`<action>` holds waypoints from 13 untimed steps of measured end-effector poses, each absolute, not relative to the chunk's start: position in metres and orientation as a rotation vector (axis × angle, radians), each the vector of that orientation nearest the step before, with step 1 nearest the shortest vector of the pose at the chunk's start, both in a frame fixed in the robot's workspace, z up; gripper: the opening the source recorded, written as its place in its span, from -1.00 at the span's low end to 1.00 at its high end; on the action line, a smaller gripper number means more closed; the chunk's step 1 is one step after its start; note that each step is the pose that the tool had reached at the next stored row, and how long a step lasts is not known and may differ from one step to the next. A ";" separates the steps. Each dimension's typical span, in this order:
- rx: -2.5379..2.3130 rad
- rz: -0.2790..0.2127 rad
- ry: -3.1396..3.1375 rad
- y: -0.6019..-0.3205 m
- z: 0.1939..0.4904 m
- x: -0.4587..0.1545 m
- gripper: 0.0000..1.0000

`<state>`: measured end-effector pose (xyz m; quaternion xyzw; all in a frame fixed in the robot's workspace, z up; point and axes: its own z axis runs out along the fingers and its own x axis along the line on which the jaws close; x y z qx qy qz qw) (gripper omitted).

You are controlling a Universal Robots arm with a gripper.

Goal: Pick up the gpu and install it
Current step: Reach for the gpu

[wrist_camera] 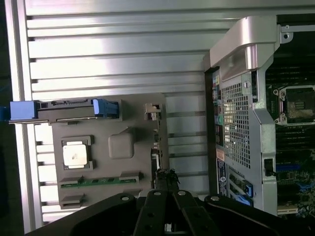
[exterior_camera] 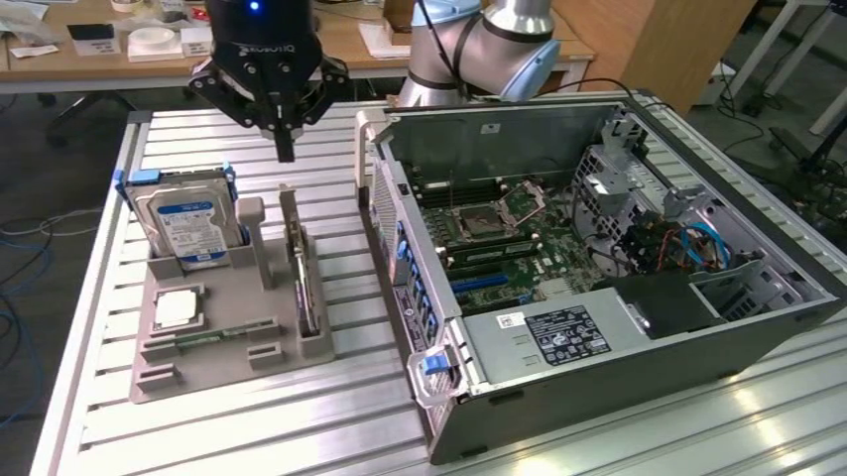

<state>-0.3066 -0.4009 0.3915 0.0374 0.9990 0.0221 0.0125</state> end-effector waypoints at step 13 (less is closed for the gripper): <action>0.116 0.069 3.114 -0.401 0.391 -0.320 -0.79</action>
